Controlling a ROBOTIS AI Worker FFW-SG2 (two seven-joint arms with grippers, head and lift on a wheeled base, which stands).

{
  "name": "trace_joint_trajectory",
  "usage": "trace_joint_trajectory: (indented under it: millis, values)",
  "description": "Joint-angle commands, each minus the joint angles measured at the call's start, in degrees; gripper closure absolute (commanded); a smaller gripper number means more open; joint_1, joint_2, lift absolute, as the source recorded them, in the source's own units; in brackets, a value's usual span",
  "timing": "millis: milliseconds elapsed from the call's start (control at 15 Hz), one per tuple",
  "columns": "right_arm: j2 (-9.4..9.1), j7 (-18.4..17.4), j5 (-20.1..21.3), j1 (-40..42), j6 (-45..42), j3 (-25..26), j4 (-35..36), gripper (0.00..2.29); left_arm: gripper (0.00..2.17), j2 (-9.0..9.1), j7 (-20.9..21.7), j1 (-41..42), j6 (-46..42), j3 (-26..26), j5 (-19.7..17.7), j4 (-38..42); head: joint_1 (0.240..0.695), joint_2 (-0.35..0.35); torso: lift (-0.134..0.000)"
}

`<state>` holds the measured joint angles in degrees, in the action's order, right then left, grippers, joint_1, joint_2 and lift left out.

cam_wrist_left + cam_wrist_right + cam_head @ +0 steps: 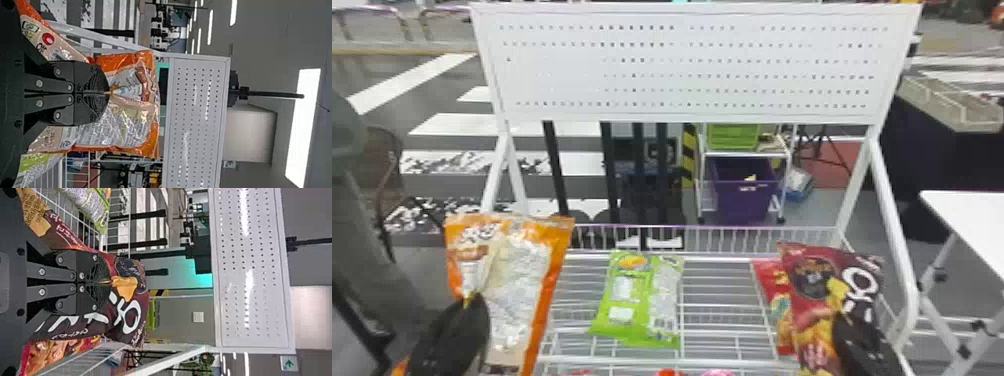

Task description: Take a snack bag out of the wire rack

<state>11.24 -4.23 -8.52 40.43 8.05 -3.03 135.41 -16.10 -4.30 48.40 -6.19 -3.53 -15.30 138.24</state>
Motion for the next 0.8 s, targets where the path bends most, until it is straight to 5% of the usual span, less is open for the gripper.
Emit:
trace_joint_trajectory:
  millis: [0, 733]
  values:
    - [-0.34, 0.1, 1.8, 5.9, -4.0, 1.9, 2.9, 2.25, 1.75, 0.02, 0.0, -0.2, 0.0, 0.0, -0.1, -0.3, 0.499, 0.000, 0.000]
    - [-2.36, 4.0, 2.6, 11.1, -5.6, 4.2, 5.0, 2.25, 1.75, 0.55, 0.0, -0.2, 0.0, -0.2, 0.0, -0.8, 0.499, 0.000, 0.000]
